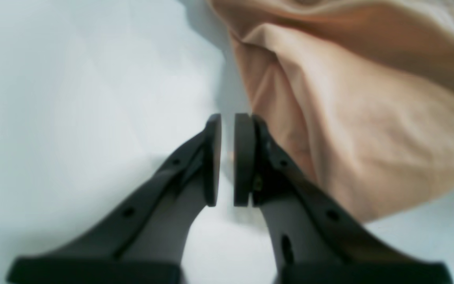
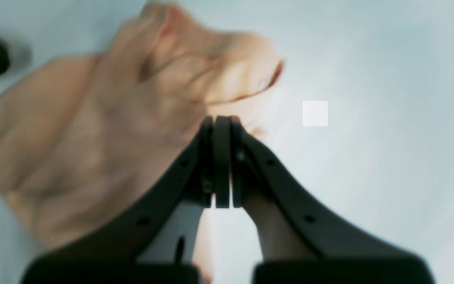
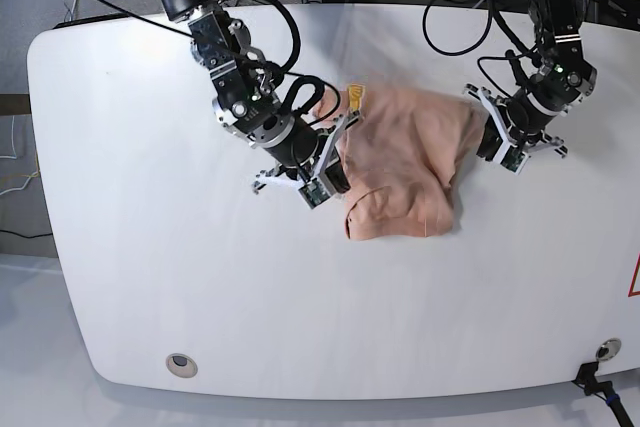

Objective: Fold the T-shirt properly

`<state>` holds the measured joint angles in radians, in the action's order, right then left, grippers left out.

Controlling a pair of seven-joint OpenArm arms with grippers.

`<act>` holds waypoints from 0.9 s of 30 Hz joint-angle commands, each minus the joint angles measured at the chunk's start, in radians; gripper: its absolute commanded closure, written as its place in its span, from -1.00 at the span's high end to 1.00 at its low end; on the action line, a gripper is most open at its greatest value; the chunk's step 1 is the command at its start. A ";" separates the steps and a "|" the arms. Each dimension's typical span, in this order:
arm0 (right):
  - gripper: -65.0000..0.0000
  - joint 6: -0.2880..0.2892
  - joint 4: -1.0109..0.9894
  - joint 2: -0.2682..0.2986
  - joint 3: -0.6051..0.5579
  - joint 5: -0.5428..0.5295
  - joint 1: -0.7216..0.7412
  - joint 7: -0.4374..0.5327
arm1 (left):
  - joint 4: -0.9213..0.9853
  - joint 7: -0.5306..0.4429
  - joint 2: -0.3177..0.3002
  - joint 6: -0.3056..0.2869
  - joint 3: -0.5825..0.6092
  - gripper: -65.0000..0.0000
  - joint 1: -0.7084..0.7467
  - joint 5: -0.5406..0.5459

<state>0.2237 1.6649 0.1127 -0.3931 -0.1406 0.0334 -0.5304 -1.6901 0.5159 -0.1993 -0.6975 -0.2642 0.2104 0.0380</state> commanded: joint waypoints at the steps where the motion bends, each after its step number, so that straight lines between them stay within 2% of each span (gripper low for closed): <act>1: -1.00 0.003 0.093 -0.005 0.006 0.045 -0.007 0.037 | -0.038 -0.070 -0.010 -0.001 -0.013 -0.86 0.014 0.012; 9: -1.00 0.001 0.291 -0.003 0.007 0.243 -0.209 0.045 | -0.144 -0.210 0.007 -0.001 -0.054 -0.87 0.202 0.017; 12: -1.00 -0.031 0.295 -0.005 0.059 0.302 -0.293 0.140 | -0.144 -0.283 0.060 -0.001 -0.137 -0.87 0.245 0.017; 16: -1.00 -0.040 0.294 -0.006 0.205 0.301 -0.390 0.296 | -0.144 -0.356 0.083 -0.001 -0.197 -0.87 0.292 0.018; 21: -1.00 -0.037 0.294 0.000 0.333 0.298 -0.494 0.410 | -0.152 -0.411 0.085 -0.001 -0.212 -0.87 0.366 0.020; 24: -1.00 -0.036 0.294 -0.001 0.412 0.223 -0.565 0.484 | -0.172 -0.411 0.087 -0.001 -0.212 -0.87 0.429 0.035; 27: -1.00 -0.036 0.294 -0.001 0.471 0.144 -0.628 0.494 | -0.193 -0.411 0.087 -0.001 -0.220 -0.87 0.490 0.061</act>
<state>0.1810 1.9366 0.1093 0.0639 0.0277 -0.5846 -0.0666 -1.8511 0.1314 -0.1062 -0.6971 -0.4713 0.6895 0.0765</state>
